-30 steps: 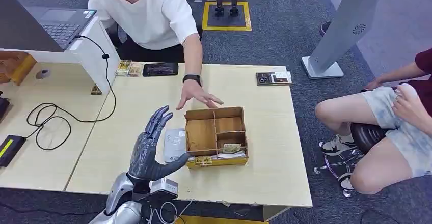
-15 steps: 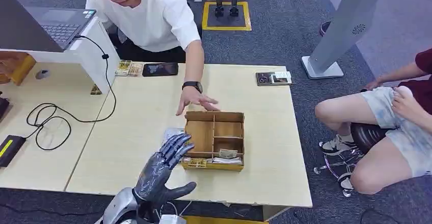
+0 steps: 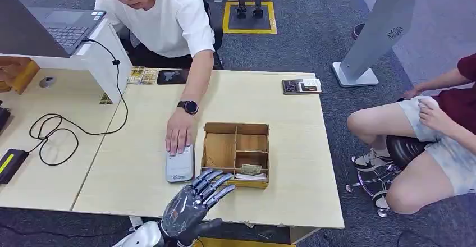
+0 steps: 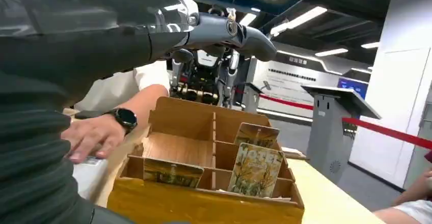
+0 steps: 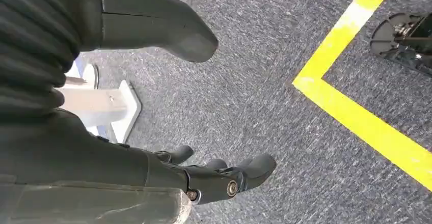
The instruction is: Pass the card to the sensor for recognition and then transmit it.
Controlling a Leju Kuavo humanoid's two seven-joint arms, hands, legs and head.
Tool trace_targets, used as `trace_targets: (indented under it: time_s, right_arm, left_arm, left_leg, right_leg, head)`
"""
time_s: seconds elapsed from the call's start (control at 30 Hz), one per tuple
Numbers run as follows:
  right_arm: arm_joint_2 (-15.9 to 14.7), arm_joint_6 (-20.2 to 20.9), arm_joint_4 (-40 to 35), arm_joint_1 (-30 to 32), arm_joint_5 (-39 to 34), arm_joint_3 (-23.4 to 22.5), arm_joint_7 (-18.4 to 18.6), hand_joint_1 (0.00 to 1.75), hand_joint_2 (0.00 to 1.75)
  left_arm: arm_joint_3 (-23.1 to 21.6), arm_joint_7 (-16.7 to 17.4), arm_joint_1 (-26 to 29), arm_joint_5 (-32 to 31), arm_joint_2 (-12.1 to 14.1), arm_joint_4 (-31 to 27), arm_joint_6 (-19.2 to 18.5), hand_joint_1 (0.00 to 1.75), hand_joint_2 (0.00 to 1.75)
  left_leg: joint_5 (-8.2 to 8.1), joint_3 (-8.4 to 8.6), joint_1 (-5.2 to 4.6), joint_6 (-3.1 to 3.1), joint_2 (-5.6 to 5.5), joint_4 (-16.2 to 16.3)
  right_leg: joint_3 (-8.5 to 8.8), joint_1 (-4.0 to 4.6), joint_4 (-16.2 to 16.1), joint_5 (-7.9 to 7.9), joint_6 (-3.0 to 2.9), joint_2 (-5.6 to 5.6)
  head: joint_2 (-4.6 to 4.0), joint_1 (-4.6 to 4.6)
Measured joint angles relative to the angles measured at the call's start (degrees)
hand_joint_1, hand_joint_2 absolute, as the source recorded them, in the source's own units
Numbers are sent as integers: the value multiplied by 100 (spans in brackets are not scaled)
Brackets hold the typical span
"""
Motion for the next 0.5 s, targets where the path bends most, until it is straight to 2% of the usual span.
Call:
trace_targets:
  time_s: [0.17,0.33,0.5]
  right_arm:
    - [7,13,52,-2,0,0,-9,0,175]
    - [9,-17,68,1,2,0,2,0,175]
    - [9,-28,70,2,22,0,61,0,175]
  left_arm:
    - [-113,275,1,-164,-147,225,238,0,175]
    - [-116,895,7,-589,-277,373,389,0,175]
    - [-116,1358,15,-872,-455,492,371,0,175]
  left_leg:
    - [0,0,0,0,0,0]
    - [0,0,0,0,0,0]
    - [0,0,0,0,-1,0]
  right_leg:
    - [0,0,0,0,0,0]
    - [1,0,0,0,0,-1]
    - [1,0,0,0,0,-1]
  head:
    - [0,-2]
    - [0,-2]
    - [0,0]
